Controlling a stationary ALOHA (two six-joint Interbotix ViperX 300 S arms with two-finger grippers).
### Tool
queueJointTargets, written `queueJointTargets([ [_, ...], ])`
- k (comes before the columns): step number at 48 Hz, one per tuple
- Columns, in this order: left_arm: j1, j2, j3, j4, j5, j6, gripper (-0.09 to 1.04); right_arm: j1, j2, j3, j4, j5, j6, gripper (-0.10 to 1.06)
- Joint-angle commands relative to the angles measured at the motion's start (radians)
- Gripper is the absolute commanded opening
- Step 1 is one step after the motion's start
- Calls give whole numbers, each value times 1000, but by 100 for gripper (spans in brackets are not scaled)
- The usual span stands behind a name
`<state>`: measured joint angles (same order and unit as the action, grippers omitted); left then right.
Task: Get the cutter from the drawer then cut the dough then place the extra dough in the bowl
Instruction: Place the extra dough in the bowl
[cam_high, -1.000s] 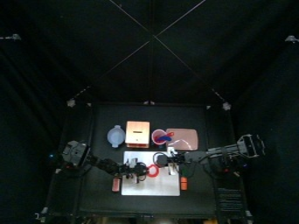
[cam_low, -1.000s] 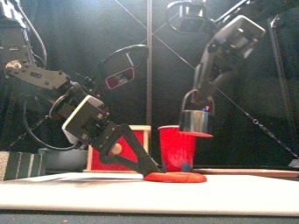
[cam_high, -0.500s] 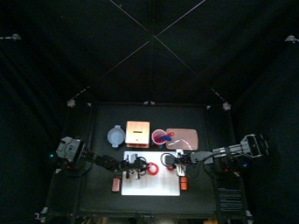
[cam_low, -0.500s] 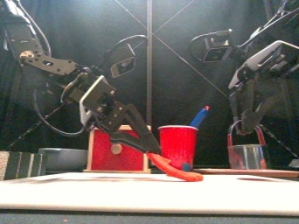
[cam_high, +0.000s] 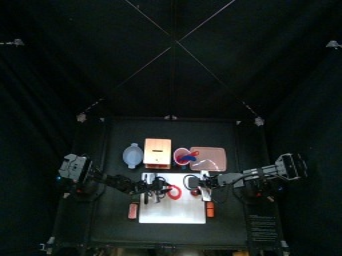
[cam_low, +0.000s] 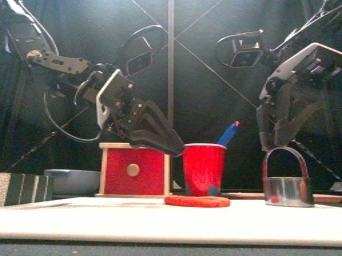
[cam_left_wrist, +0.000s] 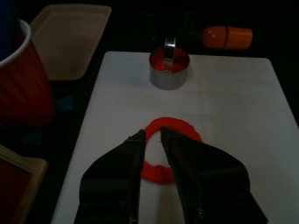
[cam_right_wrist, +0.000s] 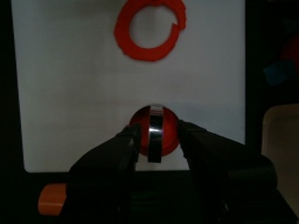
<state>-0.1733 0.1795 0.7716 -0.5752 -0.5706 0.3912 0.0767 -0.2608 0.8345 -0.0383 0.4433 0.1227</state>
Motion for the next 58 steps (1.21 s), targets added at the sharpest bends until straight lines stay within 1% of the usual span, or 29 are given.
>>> queueJointTargets([
  [1,14,-15,-11,3,14,-2,69,0,-12,-21,3,-12,0,77],
  [7,20,20,-23,-2,52,-3,74,-2,2,-25,0,-14,-2,77],
  [15,31,67,-52,-28,97,-3,87,-2,8,-26,0,-15,-3,77],
  [28,60,109,-75,-35,117,-6,88,5,11,-25,6,-21,-2,77],
  [33,66,107,-80,-64,144,-5,88,6,15,-25,9,-25,-2,77],
  [38,66,109,-84,-91,190,-5,86,6,21,-25,11,-25,-2,77],
  [41,66,109,-84,-94,224,-5,83,6,26,-26,12,-25,-2,77],
  [47,63,109,-86,-89,275,-3,74,6,34,-26,12,-25,-2,77],
  [53,60,106,-89,-61,295,-2,63,8,38,-26,12,-25,-2,77],
  [58,55,97,-91,-20,293,-3,59,6,40,-26,12,-25,-2,77],
])
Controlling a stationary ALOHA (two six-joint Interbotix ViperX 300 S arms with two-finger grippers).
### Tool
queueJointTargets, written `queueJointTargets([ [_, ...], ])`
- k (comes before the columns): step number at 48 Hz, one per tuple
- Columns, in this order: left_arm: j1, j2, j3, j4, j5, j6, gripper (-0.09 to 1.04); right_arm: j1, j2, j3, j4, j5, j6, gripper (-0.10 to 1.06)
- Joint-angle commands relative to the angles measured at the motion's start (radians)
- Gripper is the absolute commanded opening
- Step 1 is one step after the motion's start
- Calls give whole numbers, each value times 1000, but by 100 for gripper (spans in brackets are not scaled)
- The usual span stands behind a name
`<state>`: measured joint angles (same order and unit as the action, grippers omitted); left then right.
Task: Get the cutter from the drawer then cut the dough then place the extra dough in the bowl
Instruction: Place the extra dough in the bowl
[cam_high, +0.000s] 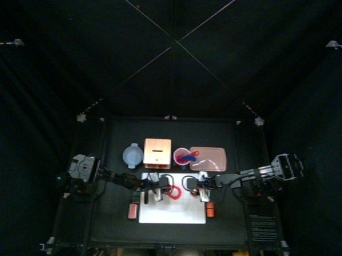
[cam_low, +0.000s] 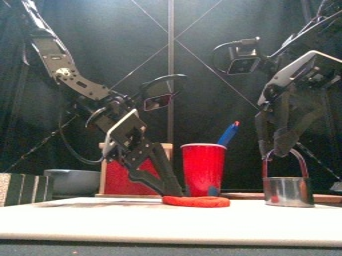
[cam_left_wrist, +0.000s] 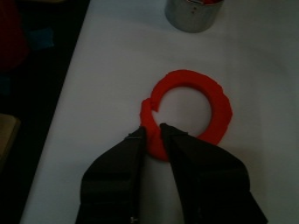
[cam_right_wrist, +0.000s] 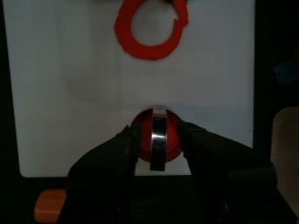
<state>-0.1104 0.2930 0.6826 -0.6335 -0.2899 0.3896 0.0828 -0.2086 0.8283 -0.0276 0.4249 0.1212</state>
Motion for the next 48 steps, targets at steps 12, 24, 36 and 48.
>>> queueJointTargets([
  [12,-2,-83,-5,89,-20,-2,58,0,-12,-20,2,-6,0,77],
  [24,23,-232,15,147,-40,0,58,0,-12,-15,5,-6,2,77],
  [36,91,-423,120,167,-115,2,58,-5,-12,-14,6,-6,0,77],
  [48,207,-680,189,264,-137,0,58,-8,-12,-14,0,-6,0,77],
])
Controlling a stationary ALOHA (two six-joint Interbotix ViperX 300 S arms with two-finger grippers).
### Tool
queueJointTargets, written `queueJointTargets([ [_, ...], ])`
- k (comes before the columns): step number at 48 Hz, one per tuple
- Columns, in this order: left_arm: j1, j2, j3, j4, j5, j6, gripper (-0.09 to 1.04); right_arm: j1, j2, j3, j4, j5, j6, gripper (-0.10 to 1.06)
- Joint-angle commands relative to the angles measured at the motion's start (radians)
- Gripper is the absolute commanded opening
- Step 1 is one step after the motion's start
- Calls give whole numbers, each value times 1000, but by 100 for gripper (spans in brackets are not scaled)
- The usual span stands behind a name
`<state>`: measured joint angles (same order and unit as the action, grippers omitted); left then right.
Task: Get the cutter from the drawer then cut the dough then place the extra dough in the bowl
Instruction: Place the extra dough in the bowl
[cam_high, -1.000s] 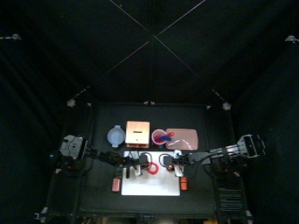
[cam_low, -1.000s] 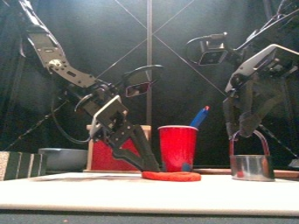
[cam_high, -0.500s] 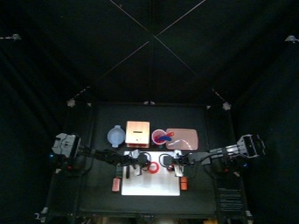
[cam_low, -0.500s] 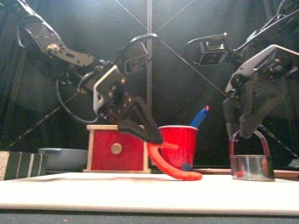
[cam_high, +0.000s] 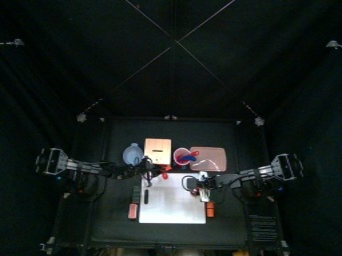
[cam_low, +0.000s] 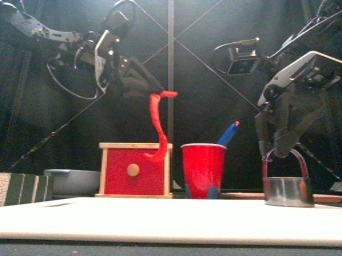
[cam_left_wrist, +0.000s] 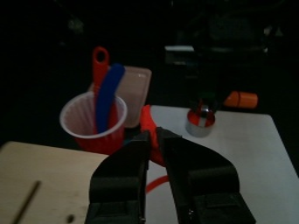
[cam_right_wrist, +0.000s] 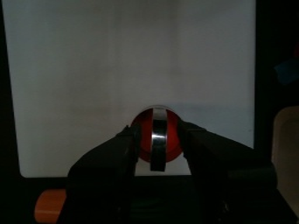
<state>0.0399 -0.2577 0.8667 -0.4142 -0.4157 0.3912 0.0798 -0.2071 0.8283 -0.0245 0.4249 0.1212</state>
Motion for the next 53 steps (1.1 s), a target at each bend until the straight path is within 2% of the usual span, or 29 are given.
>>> queueJointTargets([
  [1,71,-153,9,51,-9,-2,58,-5,-14,-14,-3,-8,0,77],
  [10,198,-370,89,72,-2,-2,58,-5,-14,-14,-3,-6,0,77],
  [19,319,-488,212,69,34,-9,58,-5,-12,-18,-5,-6,-2,77],
  [30,387,-474,357,-5,41,-23,58,-5,-6,-25,-8,-6,-2,77],
  [43,390,-428,439,-129,48,-23,59,-5,-6,-34,-8,-8,-2,77],
  [49,388,-403,445,-167,48,-21,65,-6,-5,-40,-8,-6,-2,77],
  [53,388,-391,443,-169,48,-23,76,-6,-5,-43,-8,-3,0,77],
])
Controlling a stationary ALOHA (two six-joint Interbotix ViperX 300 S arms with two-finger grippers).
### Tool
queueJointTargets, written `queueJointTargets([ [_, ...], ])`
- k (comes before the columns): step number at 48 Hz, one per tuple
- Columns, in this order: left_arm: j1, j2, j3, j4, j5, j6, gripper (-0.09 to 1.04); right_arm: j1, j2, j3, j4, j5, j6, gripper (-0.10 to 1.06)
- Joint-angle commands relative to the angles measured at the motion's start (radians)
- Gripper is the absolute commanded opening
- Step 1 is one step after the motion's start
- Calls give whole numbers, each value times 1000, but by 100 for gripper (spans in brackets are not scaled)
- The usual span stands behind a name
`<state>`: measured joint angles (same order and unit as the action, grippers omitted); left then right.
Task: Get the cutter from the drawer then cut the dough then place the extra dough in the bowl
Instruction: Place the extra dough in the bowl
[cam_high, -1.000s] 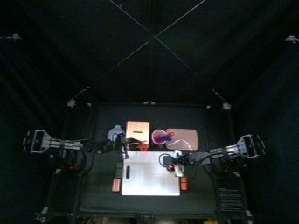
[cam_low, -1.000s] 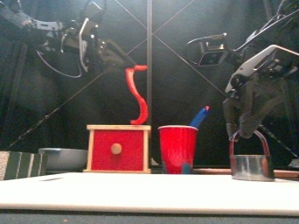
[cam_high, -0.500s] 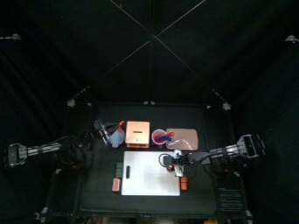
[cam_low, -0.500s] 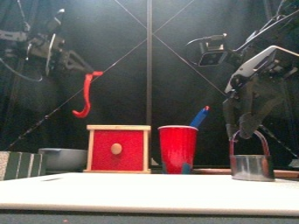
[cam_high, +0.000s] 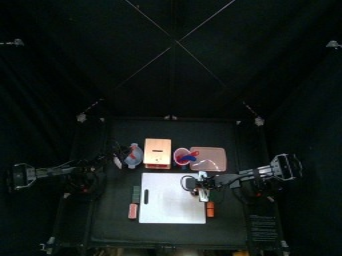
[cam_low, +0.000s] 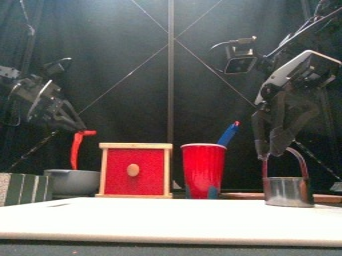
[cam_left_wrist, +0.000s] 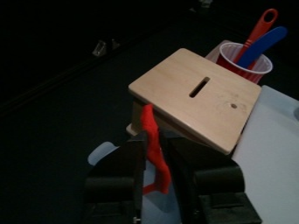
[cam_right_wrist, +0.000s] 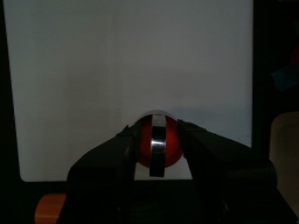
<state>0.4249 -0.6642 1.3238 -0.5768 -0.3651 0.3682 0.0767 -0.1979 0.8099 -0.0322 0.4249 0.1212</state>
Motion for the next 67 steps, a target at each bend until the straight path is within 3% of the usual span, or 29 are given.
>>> queueJointTargets([
  [1,2,15,-14,-8,-5,0,79,-3,-14,-25,2,-3,0,77],
  [8,-3,12,-17,-11,-14,0,91,-3,-14,-25,0,-2,0,77],
  [18,-37,-3,-41,-17,-35,-2,92,-3,-14,-31,0,0,0,77],
  [32,-267,-3,-107,83,-78,0,92,-11,-66,-95,-28,-61,-5,77],
  [39,-446,-5,-143,199,-117,8,92,-20,-123,-78,-25,-215,0,77],
  [44,-520,-3,-140,295,-164,2,92,-34,-158,-29,-29,-376,-15,77],
  [57,-538,14,-112,330,-227,-2,92,-101,-227,146,-112,-894,-20,77],
  [67,-538,31,-109,330,-229,0,92,-115,-221,178,-158,-950,-5,77],
])
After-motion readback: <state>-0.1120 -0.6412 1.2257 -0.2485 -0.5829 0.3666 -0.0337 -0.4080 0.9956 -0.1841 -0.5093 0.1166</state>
